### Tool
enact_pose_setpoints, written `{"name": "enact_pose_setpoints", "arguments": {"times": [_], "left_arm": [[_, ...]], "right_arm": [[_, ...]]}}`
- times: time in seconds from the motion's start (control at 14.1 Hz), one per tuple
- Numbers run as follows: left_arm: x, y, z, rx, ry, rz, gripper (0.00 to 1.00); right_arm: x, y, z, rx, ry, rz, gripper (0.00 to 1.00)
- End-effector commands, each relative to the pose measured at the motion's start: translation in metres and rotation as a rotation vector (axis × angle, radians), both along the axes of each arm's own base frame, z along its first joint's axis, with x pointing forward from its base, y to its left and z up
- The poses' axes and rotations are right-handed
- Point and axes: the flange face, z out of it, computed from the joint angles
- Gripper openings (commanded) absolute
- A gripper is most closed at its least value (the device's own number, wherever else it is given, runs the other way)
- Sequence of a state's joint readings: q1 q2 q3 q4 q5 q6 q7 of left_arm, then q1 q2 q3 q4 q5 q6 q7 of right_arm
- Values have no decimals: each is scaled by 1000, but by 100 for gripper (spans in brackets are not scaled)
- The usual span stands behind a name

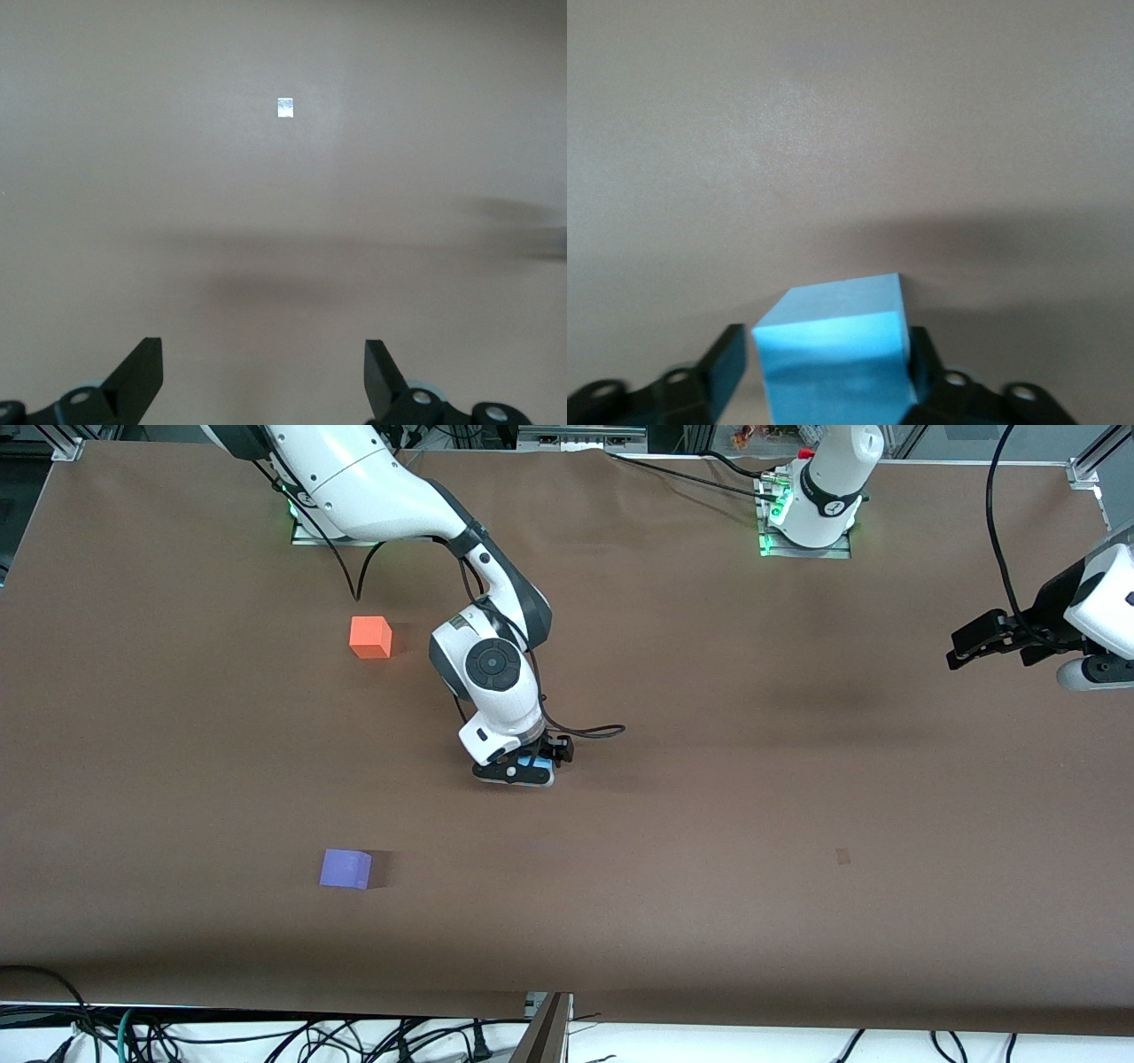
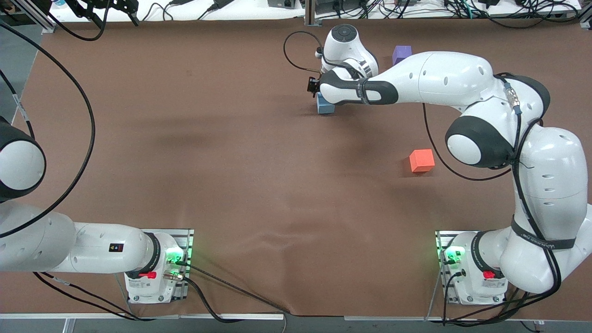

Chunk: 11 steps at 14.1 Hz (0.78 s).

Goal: Place blue block between orange and purple blocks
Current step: 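Grasp the blue cube with the right gripper while the left gripper withdraws, then carry the blue cube with the right gripper between the orange and purple cubes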

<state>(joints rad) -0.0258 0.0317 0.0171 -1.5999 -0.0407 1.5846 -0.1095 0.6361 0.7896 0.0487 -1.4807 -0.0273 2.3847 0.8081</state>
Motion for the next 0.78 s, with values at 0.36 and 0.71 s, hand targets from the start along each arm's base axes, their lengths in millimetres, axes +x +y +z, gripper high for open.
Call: {"name": "enact_pose_setpoints", "arguments": {"times": [0.36,0.71], "left_arm": [[2,8,10,5,-28,-6,100],[2,17,27,13,-57,5,100]], "right_arm": [[31,-41,66,-38,-30,20,13],[49,-157,111,-134,96,91,14]]}}
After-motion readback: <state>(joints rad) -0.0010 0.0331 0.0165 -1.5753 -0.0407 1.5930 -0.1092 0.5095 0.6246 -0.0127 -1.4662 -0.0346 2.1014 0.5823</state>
